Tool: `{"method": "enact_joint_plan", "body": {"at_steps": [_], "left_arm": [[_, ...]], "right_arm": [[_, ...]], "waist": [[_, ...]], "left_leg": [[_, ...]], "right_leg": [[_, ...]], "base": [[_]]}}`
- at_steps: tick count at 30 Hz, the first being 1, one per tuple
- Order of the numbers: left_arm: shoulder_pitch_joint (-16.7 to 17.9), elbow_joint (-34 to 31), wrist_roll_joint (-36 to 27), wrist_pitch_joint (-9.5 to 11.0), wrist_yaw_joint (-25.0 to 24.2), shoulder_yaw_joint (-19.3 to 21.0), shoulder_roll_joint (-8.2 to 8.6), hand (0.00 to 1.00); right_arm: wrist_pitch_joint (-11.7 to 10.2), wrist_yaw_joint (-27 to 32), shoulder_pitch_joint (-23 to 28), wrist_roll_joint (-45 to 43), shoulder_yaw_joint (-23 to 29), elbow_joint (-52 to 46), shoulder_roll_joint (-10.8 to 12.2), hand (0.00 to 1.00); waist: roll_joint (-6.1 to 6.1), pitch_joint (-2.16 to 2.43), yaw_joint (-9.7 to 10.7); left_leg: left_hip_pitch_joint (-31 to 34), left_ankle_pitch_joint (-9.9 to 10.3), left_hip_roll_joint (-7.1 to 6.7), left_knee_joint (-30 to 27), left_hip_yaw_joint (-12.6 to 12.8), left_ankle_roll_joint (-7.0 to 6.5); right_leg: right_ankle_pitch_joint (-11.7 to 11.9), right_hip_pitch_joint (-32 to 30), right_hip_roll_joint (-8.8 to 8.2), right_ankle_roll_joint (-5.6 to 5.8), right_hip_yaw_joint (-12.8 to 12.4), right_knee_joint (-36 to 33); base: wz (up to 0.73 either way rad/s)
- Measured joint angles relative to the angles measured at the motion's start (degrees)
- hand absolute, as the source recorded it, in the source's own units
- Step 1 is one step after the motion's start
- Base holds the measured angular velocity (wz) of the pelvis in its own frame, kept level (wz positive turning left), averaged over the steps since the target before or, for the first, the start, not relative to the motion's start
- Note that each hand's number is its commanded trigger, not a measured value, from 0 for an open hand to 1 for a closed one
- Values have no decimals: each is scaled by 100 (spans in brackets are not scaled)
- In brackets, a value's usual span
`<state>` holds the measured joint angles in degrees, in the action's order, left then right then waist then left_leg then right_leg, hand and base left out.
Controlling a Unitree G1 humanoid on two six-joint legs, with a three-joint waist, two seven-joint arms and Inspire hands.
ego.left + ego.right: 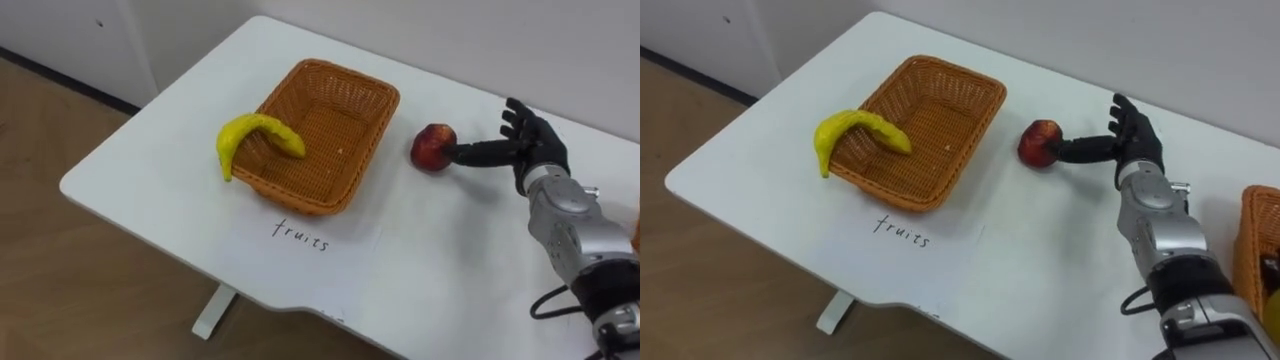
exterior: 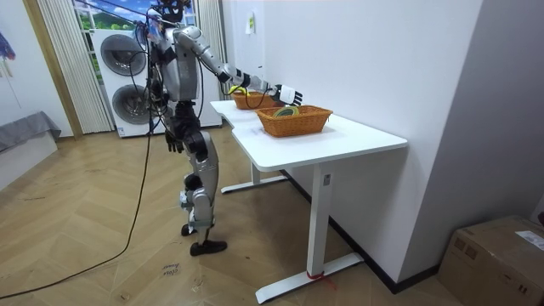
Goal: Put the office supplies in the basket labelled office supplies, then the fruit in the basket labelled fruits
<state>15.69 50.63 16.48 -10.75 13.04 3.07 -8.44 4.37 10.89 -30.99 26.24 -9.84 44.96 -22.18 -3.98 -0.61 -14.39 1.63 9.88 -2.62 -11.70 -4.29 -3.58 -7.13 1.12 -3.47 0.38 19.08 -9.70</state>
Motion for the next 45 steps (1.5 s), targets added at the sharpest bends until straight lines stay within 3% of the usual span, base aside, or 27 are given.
{"method": "enact_joint_plan", "body": {"at_steps": [22, 24, 30, 36, 45], "left_arm": [[8, 55, -4, 177, -8, -98, -18, 0], [21, 119, -11, 212, -14, -99, -19, 0], [19, 123, -11, 281, -15, -103, -23, 0], [24, 112, -12, 291, -14, -115, -26, 0], [42, 122, -13, 334, -16, -116, -28, 0]], "right_arm": [[-139, -188, -112, -235, -22, -78, 2, 0], [-209, -189, -112, -226, -97, -128, 3, 0], [-358, -257, -112, -232, -482, -353, 29, 0], [-362, -354, -111, -232, -525, -354, 186, 0], [-366, -454, -89, -498, -643, -280, 195, 0]], "waist": [[-79, -28, -48], [-77, -30, -172], [-117, -20, -188], [-129, -13, -201], [-127, -15, -220]], "left_leg": [[-47, -1, -7, -15, -31, 0], [-120, -4, 16, 3, 74, -1], [-115, -2, 9, 26, 67, -1], [-109, -2, 4, 6, 66, -2], [-99, -2, 4, 7, 47, -2]], "right_leg": [[0, 46, -6, 0, 36, 0], [-1, 66, 5, 0, -43, -4], [-1, 90, 1, 0, -30, -3], [0, 94, -2, 0, -29, -6], [0, 92, -2, 0, 9, 1]], "base": [[0], [-19], [-2], [0], [0]]}}
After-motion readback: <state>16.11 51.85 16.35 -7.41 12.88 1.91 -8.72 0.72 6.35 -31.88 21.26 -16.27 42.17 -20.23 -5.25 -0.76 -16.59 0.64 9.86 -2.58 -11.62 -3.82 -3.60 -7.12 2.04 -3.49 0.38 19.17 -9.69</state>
